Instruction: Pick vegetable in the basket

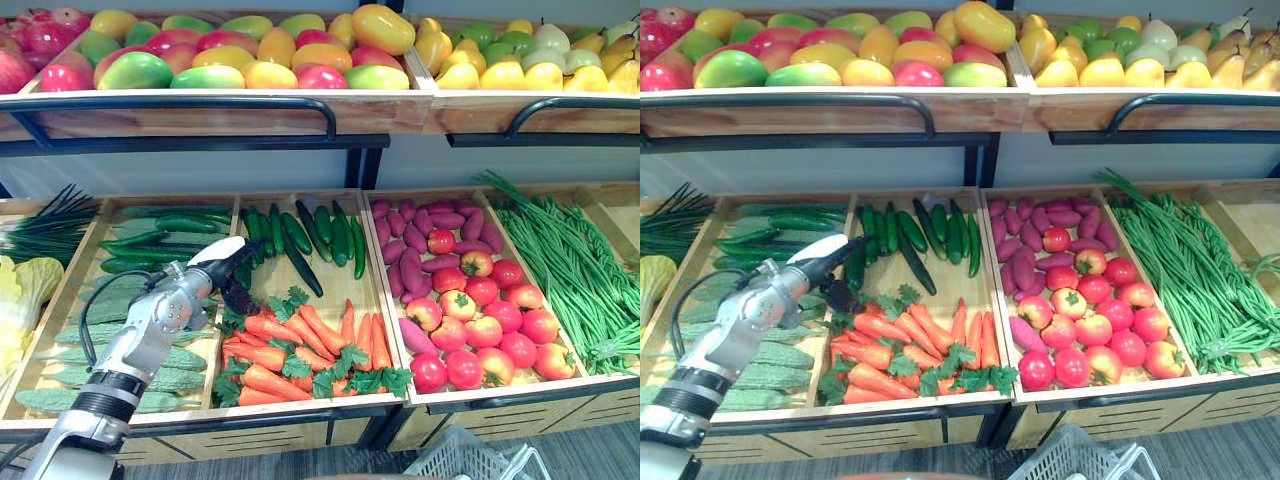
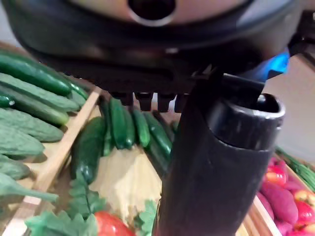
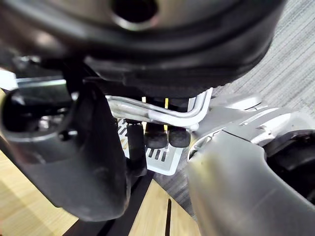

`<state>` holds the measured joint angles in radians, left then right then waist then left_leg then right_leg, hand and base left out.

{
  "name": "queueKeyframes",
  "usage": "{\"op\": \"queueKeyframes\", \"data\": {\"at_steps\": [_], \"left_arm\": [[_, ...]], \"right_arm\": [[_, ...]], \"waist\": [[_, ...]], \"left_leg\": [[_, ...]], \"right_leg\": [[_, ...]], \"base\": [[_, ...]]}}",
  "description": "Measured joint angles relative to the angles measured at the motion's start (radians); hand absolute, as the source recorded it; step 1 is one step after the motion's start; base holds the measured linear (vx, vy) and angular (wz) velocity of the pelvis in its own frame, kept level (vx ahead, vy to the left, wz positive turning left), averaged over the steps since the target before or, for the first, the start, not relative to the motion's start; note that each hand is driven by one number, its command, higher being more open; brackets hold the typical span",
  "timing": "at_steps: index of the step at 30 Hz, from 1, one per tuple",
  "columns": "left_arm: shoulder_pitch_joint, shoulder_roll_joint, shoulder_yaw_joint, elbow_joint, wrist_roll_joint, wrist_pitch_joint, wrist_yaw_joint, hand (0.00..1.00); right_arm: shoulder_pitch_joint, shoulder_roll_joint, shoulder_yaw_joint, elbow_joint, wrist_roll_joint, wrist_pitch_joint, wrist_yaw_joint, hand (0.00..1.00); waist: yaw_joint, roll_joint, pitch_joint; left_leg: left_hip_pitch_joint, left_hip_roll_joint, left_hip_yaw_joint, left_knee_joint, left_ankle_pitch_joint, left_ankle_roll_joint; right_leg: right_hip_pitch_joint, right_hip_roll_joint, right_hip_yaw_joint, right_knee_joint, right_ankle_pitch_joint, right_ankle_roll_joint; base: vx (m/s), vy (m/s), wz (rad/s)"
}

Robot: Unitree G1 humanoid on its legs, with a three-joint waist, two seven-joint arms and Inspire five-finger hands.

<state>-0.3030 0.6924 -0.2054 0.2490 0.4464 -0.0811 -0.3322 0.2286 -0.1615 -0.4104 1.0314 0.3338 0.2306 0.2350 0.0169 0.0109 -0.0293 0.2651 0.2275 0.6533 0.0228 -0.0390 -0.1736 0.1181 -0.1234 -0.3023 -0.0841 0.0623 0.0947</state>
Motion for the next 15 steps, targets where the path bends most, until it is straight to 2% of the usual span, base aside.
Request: {"op": "queueKeyframes", "data": {"at_steps": [4, 6, 7, 8, 9, 10, 11, 13, 15], "left_arm": [[0.002, -0.038, -0.081, 0.000, 0.001, -0.014, -0.068, 1.00], [0.005, -0.038, -0.118, 0.000, 0.001, -0.027, -0.105, 1.00], [0.005, -0.038, -0.131, 0.000, 0.001, -0.030, -0.123, 1.00], [0.005, -0.045, -0.137, 0.000, 0.000, -0.035, -0.133, 1.00], [0.004, -0.054, -0.147, -0.006, -0.003, -0.048, -0.148, 1.00], [0.010, -0.058, -0.155, -0.012, -0.004, -0.056, -0.168, 1.00], [0.016, -0.054, -0.171, -0.010, -0.003, -0.050, -0.189, 1.00], [0.025, -0.048, -0.185, -0.010, -0.003, -0.039, -0.227, 1.00], [0.025, -0.035, -0.204, -0.010, -0.003, -0.029, -0.246, 1.00]], "right_arm": [[-0.001, -0.001, -0.001, -0.001, 0.000, -0.001, 0.002, 0.00], [-0.004, 0.004, -0.001, -0.001, -0.001, -0.002, 0.006, 0.00], [-0.016, 0.010, -0.001, -0.003, -0.007, -0.004, 0.007, 0.00], [-0.016, 0.008, -0.001, -0.002, -0.016, -0.003, 0.008, 0.00], [-0.014, -0.010, -0.002, 0.001, -0.020, 0.000, 0.011, 0.00], [-0.009, -0.028, -0.003, 0.010, -0.024, 0.000, 0.010, 0.00], [0.002, -0.020, 0.003, 0.013, -0.028, -0.001, 0.010, 0.00], [0.013, -0.008, 0.003, 0.013, -0.029, -0.005, 0.010, 0.00], [0.017, -0.001, 0.004, 0.013, -0.027, -0.006, 0.010, 0.00]], "waist": [[-0.003, -0.004, 0.006], [-0.003, -0.017, 0.012], [-0.001, -0.039, 0.028], [-0.006, -0.036, 0.031], [-0.012, -0.016, 0.033], [-0.008, 0.002, 0.028], [0.002, -0.013, 0.021], [-0.002, -0.029, 0.012], [-0.001, -0.034, 0.008]], "left_leg": [[0.000, 0.015, 0.009, 0.054, -0.005, -0.002], [-0.012, 0.021, 0.027, 0.122, -0.009, -0.007], [-0.043, 0.027, 0.031, 0.181, -0.069, -0.023], [-0.044, 0.018, 0.030, 0.118, -0.093, -0.021], [-0.043, 0.007, 0.031, -0.007, -0.040, 0.018], [-0.033, 0.003, 0.047, -0.074, 0.020, -0.006], [-0.030, -0.019, 0.053, -0.081, 0.022, -0.004], [-0.026, -0.026, 0.053, -0.083, 0.020, 0.001], [-0.027, -0.021, 0.053, -0.083, 0.020, 0.001]], "right_leg": [[0.002, -0.008, 0.001, 0.037, -0.010, -0.015], [0.008, -0.022, 0.009, 0.037, -0.010, -0.015], [0.019, -0.046, 0.015, 0.038, -0.010, -0.016], [0.021, -0.049, 0.012, 0.038, -0.010, -0.016], [0.023, -0.044, 0.007, 0.040, -0.011, -0.014], [0.023, -0.041, 0.011, 0.047, -0.028, 0.011], [0.022, -0.061, 0.003, 0.061, -0.042, 0.031], [0.006, -0.068, 0.001, 0.089, -0.043, 0.032], [0.004, -0.066, 0.001, 0.106, -0.043, 0.032]], "base": [[0.00, -0.008, -0.02], [0.03, -0.015, -0.14], [0.04, -0.010, -0.06], [-0.02, 0.037, 0.09], [-0.07, 0.103, 0.05], [-0.03, 0.138, -0.03], [0.02, 0.099, -0.06], [0.05, 0.023, 0.03], [0.03, -0.046, 0.04]]}}
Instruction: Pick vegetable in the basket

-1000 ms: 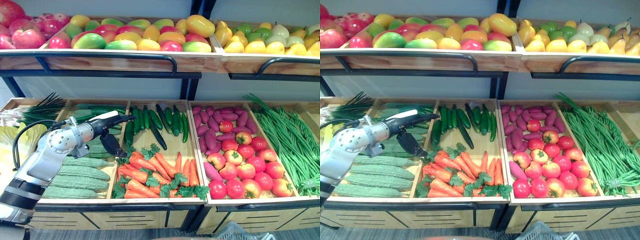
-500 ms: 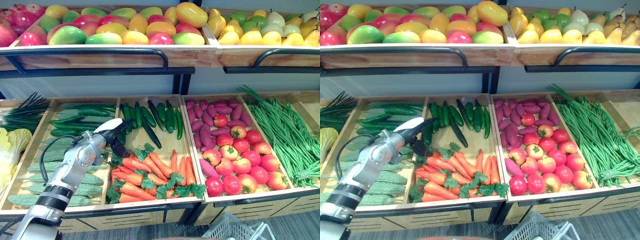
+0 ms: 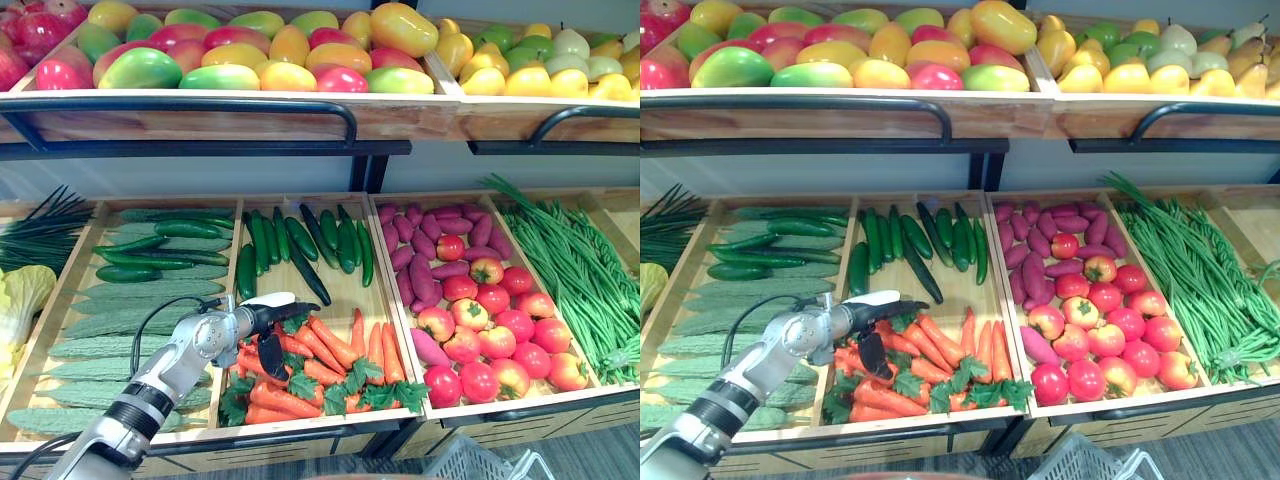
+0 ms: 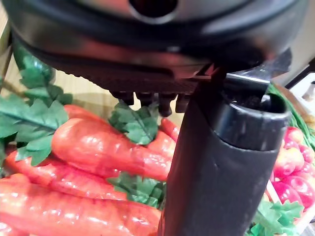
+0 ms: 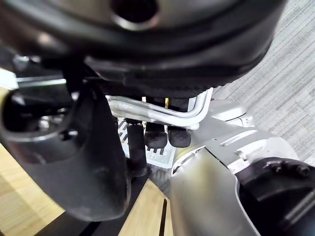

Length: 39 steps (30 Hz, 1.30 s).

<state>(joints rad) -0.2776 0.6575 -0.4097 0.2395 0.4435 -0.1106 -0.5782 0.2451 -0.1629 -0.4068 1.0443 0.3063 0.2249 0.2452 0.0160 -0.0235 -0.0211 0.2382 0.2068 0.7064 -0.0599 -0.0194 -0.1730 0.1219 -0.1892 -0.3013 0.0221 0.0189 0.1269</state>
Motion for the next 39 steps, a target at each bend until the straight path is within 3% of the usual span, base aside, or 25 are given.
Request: {"op": "queueKeyframes", "data": {"at_steps": [4, 5, 6, 7, 8, 10, 13, 22, 23, 27, 29, 32, 36, 39], "left_arm": [[0.000, 0.003, -0.032, 0.000, 0.002, 0.003, -0.013, 1.00], [0.000, -0.002, -0.047, 0.004, 0.004, 0.003, -0.014, 1.00], [-0.001, -0.005, -0.053, 0.011, 0.007, 0.003, -0.016, 1.00], [-0.009, 0.013, -0.053, 0.028, 0.030, 0.003, -0.019, 1.00], [-0.022, 0.031, -0.047, 0.056, 0.047, 0.008, -0.017, 1.00], [-0.023, -0.024, -0.055, 0.070, 0.077, 0.022, -0.012, 1.00], [-0.025, -0.039, -0.064, 0.065, 0.079, 0.016, -0.022, 1.00], [-0.021, -0.084, -0.150, 0.061, 0.297, 0.019, 0.005, 1.00], [-0.021, -0.087, -0.170, 0.057, 0.333, 0.031, 0.017, 0.00], [-0.019, -0.156, -0.174, 0.072, 0.474, 0.093, 0.045, 0.00], [-0.029, -0.193, -0.173, 0.091, 0.536, 0.127, 0.082, 0.00], [-0.029, -0.230, -0.173, 0.130, 0.585, 0.169, 0.162, 0.00], [-0.007, -0.237, -0.173, 0.178, 0.590, 0.183, 0.316, 0.00], [0.021, -0.257, -0.160, 0.223, 0.567, 0.183, 0.488, 0.00]], "right_arm": [[0.001, -0.008, 0.001, 0.000, 0.001, 0.004, 0.004, 0.00], [-0.001, -0.021, -0.005, -0.001, 0.007, 0.000, 0.004, 0.00], [-0.002, -0.022, -0.005, -0.002, 0.010, -0.003, 0.005, 0.00], [-0.002, -0.014, 0.020, -0.012, 0.009, 0.004, 0.025, 0.00], [-0.002, -0.002, 0.065, -0.015, 0.007, 0.014, 0.038, 0.00], [0.013, -0.014, 0.070, -0.011, 0.005, 0.007, 0.032, 0.00], [0.015, -0.041, 0.043, -0.008, 0.005, 0.014, 0.028, 0.00], [0.020, -0.022, 0.054, -0.009, 0.006, 0.005, 0.028, 0.00], [0.020, -0.022, 0.058, -0.009, 0.006, 0.003, 0.028, 0.00], [0.016, -0.024, 0.076, -0.008, 0.006, -0.008, 0.028, 0.00], [0.002, -0.027, 0.084, -0.008, 0.006, -0.008, 0.028, 0.00], [-0.001, -0.027, 0.104, -0.008, 0.005, -0.010, 0.028, 0.00], [-0.018, -0.038, 0.114, 0.003, 0.005, -0.011, 0.028, 0.00], [-0.060, -0.053, 0.115, 0.032, 0.005, -0.012, 0.028, 0.00]], "waist": [[-0.003, 0.019, -0.005], [-0.008, 0.057, 0.005], [-0.016, 0.065, 0.003], [-0.021, 0.051, -0.004], [-0.030, 0.002, 0.005], [-0.037, 0.040, 0.000], [-0.037, 0.073, 0.003], [-0.041, 0.042, 0.008], [-0.041, 0.041, 0.009], [-0.043, 0.040, 0.018], [-0.053, 0.046, 0.023], [-0.054, 0.044, 0.033], [-0.056, 0.044, 0.053], [-0.057, 0.048, 0.077]], "left_leg": [[0.013, 0.018, 0.003, 0.003, 0.000, 0.000], [0.028, 0.049, 0.011, 0.017, -0.002, 0.006], [0.028, 0.068, 0.011, 0.026, -0.002, 0.007], [0.025, 0.087, 0.023, 0.048, -0.002, 0.007], [0.021, 0.072, 0.034, 0.084, -0.013, -0.009], [0.024, 0.106, 0.051, 0.099, -0.022, -0.021], [0.026, 0.102, 0.071, 0.097, -0.011, -0.018], [0.035, 0.067, 0.078, 0.098, -0.010, -0.018], [0.038, 0.066, 0.081, 0.093, -0.010, -0.018], [0.042, 0.063, 0.083, 0.074, -0.016, -0.027], [0.042, 0.069, 0.085, 0.058, -0.031, -0.048], [0.040, 0.067, 0.095, 0.061, -0.031, -0.049], [0.030, 0.062, 0.087, 0.064, -0.032, -0.046], [0.019, 0.049, 0.081, 0.065, -0.031, -0.042]], "right_leg": [[-0.009, 0.006, 0.000, 0.060, -0.002, -0.003], [-0.072, 0.020, 0.005, 0.179, -0.056, -0.009], [-0.082, 0.049, 0.009, 0.144, -0.095, 0.013], [-0.056, 0.110, 0.015, -0.120, -0.029, 0.003], [-0.073, 0.101, -0.012, -0.118, 0.084, -0.047], [-0.062, 0.128, -0.017, -0.116, 0.090, -0.057], [-0.063, 0.126, -0.017, -0.116, 0.090, -0.057], [-0.049, 0.088, -0.027, -0.116, 0.093, -0.053], [-0.049, 0.089, -0.027, -0.116, 0.094, -0.052], [-0.051, 0.093, -0.028, -0.117, 0.095, -0.050], [-0.059, 0.104, -0.027, -0.121, 0.098, -0.047], [-0.068, 0.103, -0.017, -0.122, 0.107, -0.044], [-0.077, 0.103, -0.008, -0.122, 0.116, -0.042], [-0.088, 0.093, -0.006, -0.122, 0.125, -0.042]], "base": [[0.04, -0.070, 0.04], [0.06, -0.157, -0.09], [-0.02, -0.217, -0.22], [-0.09, -0.311, -0.20], [-0.07, -0.278, -0.12], [0.08, -0.134, 0.10], [0.06, -0.029, 0.03], [-0.04, 0.011, 0.02], [-0.08, -0.005, -0.01], [-0.14, -0.016, 0.01], [-0.16, -0.024, -0.01], [-0.13, -0.042, -0.12], [-0.09, -0.049, -0.01], [-0.07, -0.021, 0.00]]}}
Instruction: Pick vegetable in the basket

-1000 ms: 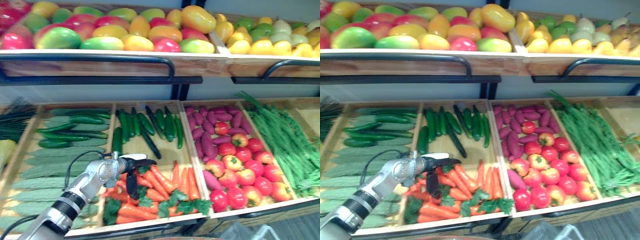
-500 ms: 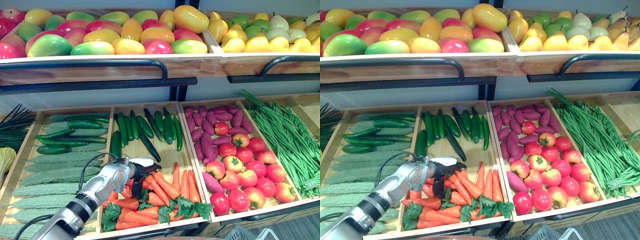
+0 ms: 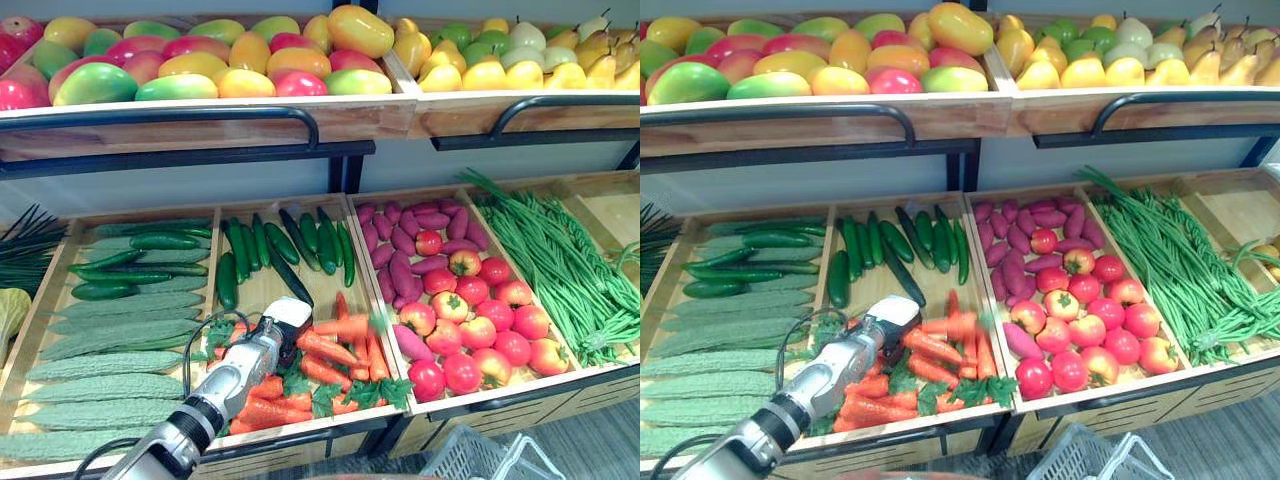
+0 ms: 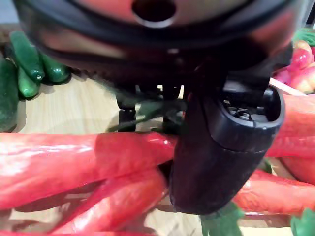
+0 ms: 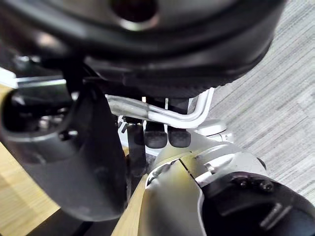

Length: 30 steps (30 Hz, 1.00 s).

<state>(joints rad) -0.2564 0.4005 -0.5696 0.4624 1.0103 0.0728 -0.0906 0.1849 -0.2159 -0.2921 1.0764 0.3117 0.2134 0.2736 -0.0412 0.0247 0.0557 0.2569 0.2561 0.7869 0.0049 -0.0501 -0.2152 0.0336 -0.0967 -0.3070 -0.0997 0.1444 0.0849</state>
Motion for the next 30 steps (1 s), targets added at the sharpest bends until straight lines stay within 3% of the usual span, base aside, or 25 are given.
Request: {"op": "queueKeyframes", "data": {"at_steps": [3, 5, 10, 17, 22, 30], "left_arm": [[0.017, -0.011, 0.007, 0.041, -0.099, -0.008, 0.138, 0.00], [0.018, -0.010, 0.056, 0.043, -0.182, -0.022, 0.167, 0.00], [0.013, 0.015, 0.178, -0.020, -0.339, -0.019, 0.095, 0.00], [-0.007, 0.201, 0.428, -0.231, -0.545, 0.041, 0.057, 0.00], [-0.043, 0.253, 0.482, -0.357, -0.639, 0.031, 0.063, 0.00], [-0.048, 0.265, 0.517, -0.480, -0.786, -0.014, 0.061, 0.00]], "right_arm": [[-0.019, -0.009, 0.000, -0.001, 0.001, 0.000, 0.000, 0.00], [-0.031, -0.009, -0.002, -0.002, 0.002, 0.000, 0.000, 0.00], [-0.035, -0.006, -0.028, -0.006, 0.006, 0.001, -0.003, 0.00], [0.000, 0.019, -0.105, -0.018, 0.013, 0.002, -0.019, 0.00], [0.013, 0.030, -0.131, -0.020, 0.017, 0.003, -0.019, 0.00], [0.025, 0.055, -0.179, -0.022, 0.044, 0.004, -0.033, 0.00]], "waist": [[-0.004, 0.012, 0.015], [-0.012, 0.012, 0.021], [-0.031, 0.022, 0.034], [-0.008, 0.029, 0.033], [0.033, 0.027, 0.020], [0.039, 0.020, -0.021]], "left_leg": [[-0.007, -0.010, -0.002, 0.000, -0.002, 0.006], [-0.024, -0.013, -0.007, 0.002, 0.002, 0.011], [-0.024, -0.014, -0.018, -0.004, 0.008, 0.017], [-0.029, -0.020, -0.063, -0.009, 0.018, 0.029], [-0.034, -0.022, -0.078, -0.005, 0.018, 0.029], [-0.057, -0.025, -0.082, -0.004, 0.020, 0.033]], "right_leg": [[-0.009, -0.009, 0.003, 0.000, 0.006, 0.003], [-0.023, -0.014, 0.001, 0.000, 0.010, 0.002], [-0.018, -0.014, -0.017, 0.005, 0.012, 0.000], [-0.001, -0.024, -0.042, 0.005, 0.013, 0.000], [0.003, -0.030, -0.044, 0.005, 0.013, -0.001], [-0.022, -0.031, -0.036, 0.005, 0.015, -0.004]], "base": [[-0.03, -0.008, -0.01], [-0.02, -0.026, 0.03], [0.01, -0.033, 0.05], [0.00, -0.018, 0.13], [-0.03, -0.020, 0.08], [-0.07, -0.036, -0.01]]}}
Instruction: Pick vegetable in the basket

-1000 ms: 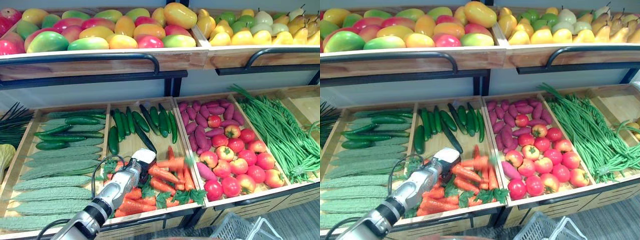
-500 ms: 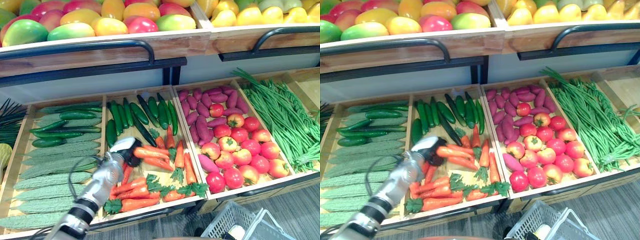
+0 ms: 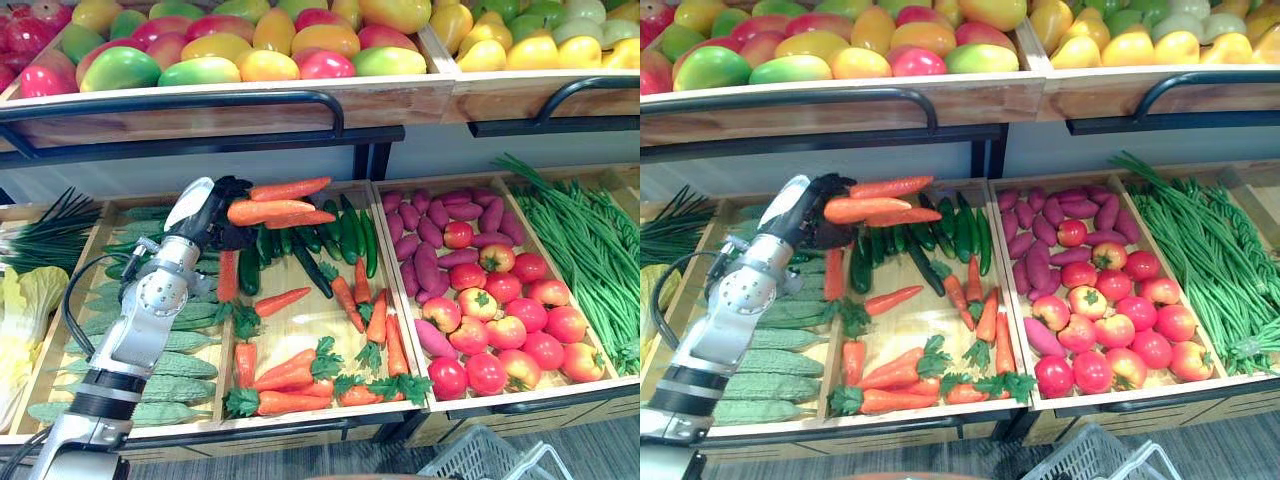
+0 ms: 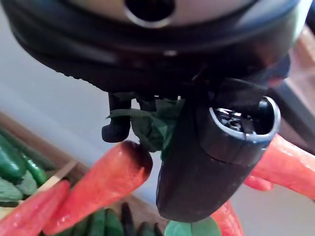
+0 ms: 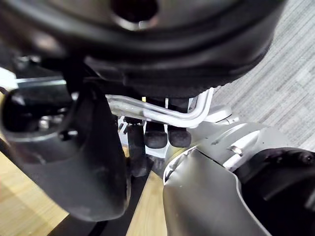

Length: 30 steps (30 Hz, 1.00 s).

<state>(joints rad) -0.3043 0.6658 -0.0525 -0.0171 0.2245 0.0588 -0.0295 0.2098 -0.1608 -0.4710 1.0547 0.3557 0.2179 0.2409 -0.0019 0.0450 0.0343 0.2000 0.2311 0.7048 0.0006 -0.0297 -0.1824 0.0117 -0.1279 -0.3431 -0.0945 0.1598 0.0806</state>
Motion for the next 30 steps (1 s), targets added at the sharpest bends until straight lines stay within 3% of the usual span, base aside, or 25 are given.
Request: {"op": "queueKeyframes", "data": {"at_steps": [14, 25, 27, 29, 30], "left_arm": [[-0.005, -0.006, 0.028, -0.034, -0.098, -0.010, -0.133, 0.00], [-0.070, -0.006, -0.008, -0.031, -0.136, -0.016, -0.145, 0.00], [-0.077, -0.005, -0.015, -0.031, -0.138, -0.021, -0.141, 0.00], [-0.075, -0.004, -0.012, -0.027, -0.138, -0.023, -0.124, 0.00], [-0.073, -0.002, -0.011, -0.019, -0.138, -0.022, -0.117, 0.00]], "right_arm": [[0.021, 0.018, -0.063, 0.001, 0.000, 0.003, -0.008, 0.00], [0.009, 0.029, -0.097, 0.032, 0.042, 0.000, -0.019, 0.00], [-0.006, 0.014, -0.085, 0.043, 0.044, 0.000, -0.020, 0.00], [-0.029, -0.001, -0.043, 0.046, 0.044, 0.000, -0.022, 0.00], [-0.045, -0.014, -0.007, 0.048, 0.043, -0.002, -0.022, 0.00]], "waist": [[-0.002, -0.025, -0.024], [-0.008, -0.048, -0.021], [-0.010, -0.049, -0.021], [-0.003, -0.056, -0.015], [0.002, -0.059, -0.010]], "left_leg": [[-0.007, -0.012, 0.000, 0.003, -0.001, 0.007], [-0.016, -0.015, -0.019, 0.011, -0.004, 0.017], [-0.026, -0.011, -0.037, 0.043, -0.023, 0.033], [-0.067, 0.004, -0.142, 0.167, -0.066, 0.099], [-0.120, 0.013, -0.268, 0.297, -0.096, 0.148]], "right_leg": [[-0.015, -0.009, 0.020, 0.000, 0.018, -0.004], [-0.014, -0.011, 0.029, 0.000, 0.014, -0.006], [-0.029, -0.007, 0.068, 0.000, 0.012, -0.006], [-0.056, 0.005, 0.173, 0.004, 0.011, -0.007], [-0.074, 0.017, 0.264, 0.018, 0.008, -0.014]], "base": [[-0.05, -0.020, -0.03], [-0.01, -0.008, 0.01], [-0.02, -0.022, -0.36], [0.00, -0.056, -0.81], [-0.06, -0.049, -1.24]]}}
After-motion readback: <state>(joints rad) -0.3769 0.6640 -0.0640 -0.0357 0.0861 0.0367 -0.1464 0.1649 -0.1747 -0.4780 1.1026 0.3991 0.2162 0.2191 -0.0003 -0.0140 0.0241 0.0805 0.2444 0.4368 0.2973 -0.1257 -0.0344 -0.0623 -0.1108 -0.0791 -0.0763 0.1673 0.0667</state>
